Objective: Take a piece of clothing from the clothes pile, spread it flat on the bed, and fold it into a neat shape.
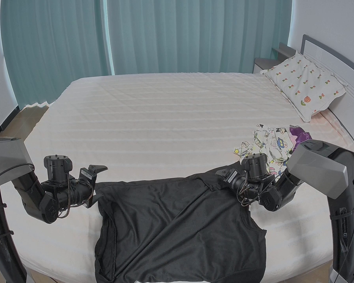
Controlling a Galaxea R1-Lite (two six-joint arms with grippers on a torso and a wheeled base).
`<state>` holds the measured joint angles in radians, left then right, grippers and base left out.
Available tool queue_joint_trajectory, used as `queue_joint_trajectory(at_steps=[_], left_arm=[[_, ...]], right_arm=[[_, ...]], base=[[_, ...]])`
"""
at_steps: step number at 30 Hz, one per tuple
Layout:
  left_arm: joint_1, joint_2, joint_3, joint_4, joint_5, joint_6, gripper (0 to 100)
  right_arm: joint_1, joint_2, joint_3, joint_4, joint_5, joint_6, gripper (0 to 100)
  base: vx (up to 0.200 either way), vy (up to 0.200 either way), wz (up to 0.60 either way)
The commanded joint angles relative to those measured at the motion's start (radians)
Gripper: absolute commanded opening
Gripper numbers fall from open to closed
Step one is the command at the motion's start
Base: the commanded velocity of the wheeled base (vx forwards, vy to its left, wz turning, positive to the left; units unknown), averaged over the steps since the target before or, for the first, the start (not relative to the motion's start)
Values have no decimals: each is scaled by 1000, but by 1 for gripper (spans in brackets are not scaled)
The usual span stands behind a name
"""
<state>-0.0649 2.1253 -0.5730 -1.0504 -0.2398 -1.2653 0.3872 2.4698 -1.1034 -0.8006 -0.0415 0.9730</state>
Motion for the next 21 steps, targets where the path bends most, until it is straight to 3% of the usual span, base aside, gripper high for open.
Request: queue_joint_trajectory(at_steps=[1,2,3,7,11,14,21], left_arm=[[-3,10,8,0,4,0,100],[-3,10,10,0,4,0,100],[-3,10,10,0,4,0,100],[-3,8,15,0,5,-2,100],[-4,8,15,0,5,0,100],[-4,8,15,0,5,0,100],[-4,8,16,0,5,0,100]], right_arm=[[-5,69,-82,31,-6,-2,100],[-10,74,-99,44,-6,-2,100],[-13,75,-112,52,-6,-2,0],[-47,72,-194,77,-8,-13,0],[-96,67,-291,77,-8,-96,0],[-117,69,-374,87,-6,-111,0],[-111,143,-589,123,-5,-155,0]], base=[[0,0,0],[0,0,0],[0,0,0],[0,0,0],[0,0,0],[0,0,0],[0,0,0]])
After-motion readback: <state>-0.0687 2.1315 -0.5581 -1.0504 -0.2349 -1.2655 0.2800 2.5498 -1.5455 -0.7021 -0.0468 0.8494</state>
